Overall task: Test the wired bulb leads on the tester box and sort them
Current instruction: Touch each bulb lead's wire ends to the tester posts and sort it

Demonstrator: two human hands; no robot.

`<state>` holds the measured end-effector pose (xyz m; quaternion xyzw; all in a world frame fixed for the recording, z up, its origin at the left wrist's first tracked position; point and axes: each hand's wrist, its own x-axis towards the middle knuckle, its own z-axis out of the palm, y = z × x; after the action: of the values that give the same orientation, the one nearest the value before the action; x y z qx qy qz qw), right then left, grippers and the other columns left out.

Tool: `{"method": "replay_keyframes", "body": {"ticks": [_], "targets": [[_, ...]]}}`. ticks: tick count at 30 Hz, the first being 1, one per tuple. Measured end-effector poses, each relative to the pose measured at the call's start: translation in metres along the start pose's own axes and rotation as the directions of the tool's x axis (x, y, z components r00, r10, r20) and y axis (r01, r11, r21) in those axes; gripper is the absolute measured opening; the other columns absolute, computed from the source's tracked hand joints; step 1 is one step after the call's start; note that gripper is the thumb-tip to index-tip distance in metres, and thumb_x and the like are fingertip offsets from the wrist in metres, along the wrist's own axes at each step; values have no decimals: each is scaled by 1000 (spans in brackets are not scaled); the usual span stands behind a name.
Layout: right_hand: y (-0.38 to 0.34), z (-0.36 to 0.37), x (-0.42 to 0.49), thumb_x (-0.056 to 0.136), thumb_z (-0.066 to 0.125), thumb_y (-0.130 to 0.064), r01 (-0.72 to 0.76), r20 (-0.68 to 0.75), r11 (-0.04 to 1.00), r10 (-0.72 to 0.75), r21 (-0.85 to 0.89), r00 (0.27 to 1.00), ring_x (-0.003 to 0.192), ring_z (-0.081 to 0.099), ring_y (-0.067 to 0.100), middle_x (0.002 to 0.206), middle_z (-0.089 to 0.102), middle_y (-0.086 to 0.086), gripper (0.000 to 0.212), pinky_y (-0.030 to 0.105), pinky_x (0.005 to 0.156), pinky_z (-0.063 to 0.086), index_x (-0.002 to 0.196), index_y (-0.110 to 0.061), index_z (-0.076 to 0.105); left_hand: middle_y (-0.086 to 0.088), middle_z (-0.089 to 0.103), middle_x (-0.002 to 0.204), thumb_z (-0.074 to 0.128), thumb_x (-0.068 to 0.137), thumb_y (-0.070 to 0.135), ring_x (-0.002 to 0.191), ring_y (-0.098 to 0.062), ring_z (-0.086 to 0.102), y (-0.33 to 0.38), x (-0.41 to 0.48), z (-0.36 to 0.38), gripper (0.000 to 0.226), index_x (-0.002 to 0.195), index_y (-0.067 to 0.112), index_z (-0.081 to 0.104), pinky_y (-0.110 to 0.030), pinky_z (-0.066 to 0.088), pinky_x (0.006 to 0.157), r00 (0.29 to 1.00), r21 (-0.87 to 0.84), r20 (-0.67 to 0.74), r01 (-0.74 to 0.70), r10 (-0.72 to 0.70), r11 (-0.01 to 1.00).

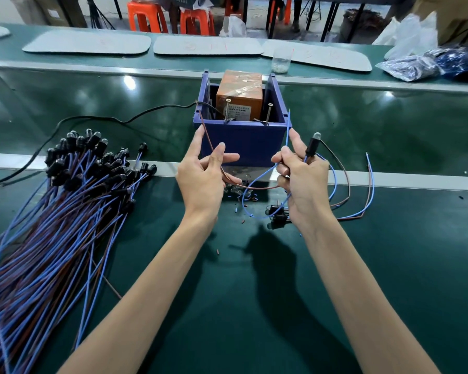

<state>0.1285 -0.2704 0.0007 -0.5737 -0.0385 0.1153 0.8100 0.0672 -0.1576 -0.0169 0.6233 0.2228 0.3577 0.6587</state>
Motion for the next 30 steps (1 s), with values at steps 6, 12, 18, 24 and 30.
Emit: {"method": "replay_keyframes", "body": {"ticks": [6, 12, 18, 24, 30], "targets": [[0, 1, 5, 97, 44, 0, -57, -43, 997, 60, 57, 997, 43, 36, 2, 54, 51, -10, 41, 12, 39, 27, 135, -12, 52, 11, 74, 73, 54, 98, 21, 41, -10, 61, -3, 2, 2, 45, 142, 23, 45, -15, 37, 41, 999, 2, -15, 36, -36, 999], [-7, 15, 19, 97, 40, 2, -116, -60, 990, 121, 85, 991, 39, 35, 3, 62, 47, -1, 42, 12, 35, 24, 135, -10, 52, 12, 74, 73, 51, 99, 18, 42, -10, 62, -4, 5, -1, 43, 142, 21, 44, -12, 37, 43, 998, -19, -25, 56, -56, 998], [4, 14, 15, 94, 40, 2, -94, -92, 989, 105, 111, 990, 36, 36, 5, 59, 47, -2, 42, 13, 36, 27, 131, -11, 56, 12, 73, 72, 51, 99, 18, 41, -9, 61, -6, 6, -2, 41, 140, 22, 47, -13, 36, 41, 998, -5, -42, 51, -51, 999], [5, 13, 16, 92, 41, 1, -49, -101, 997, 55, 65, 993, 36, 36, 6, 57, 47, -4, 43, 14, 38, 29, 131, -10, 56, 11, 74, 72, 53, 98, 15, 41, -11, 62, -4, 6, -1, 32, 129, 19, 58, -11, 36, 41, 995, -57, -67, 72, -76, 996], [1, 12, 16, 94, 41, 0, -58, -66, 997, 62, 58, 996, 37, 37, 6, 55, 48, -6, 39, 14, 38, 29, 128, -11, 57, 12, 73, 71, 52, 98, 14, 44, -9, 64, -1, 6, -2, 26, 121, 19, 63, -12, 37, 40, 992, -58, -64, 102, -105, 993]]}}
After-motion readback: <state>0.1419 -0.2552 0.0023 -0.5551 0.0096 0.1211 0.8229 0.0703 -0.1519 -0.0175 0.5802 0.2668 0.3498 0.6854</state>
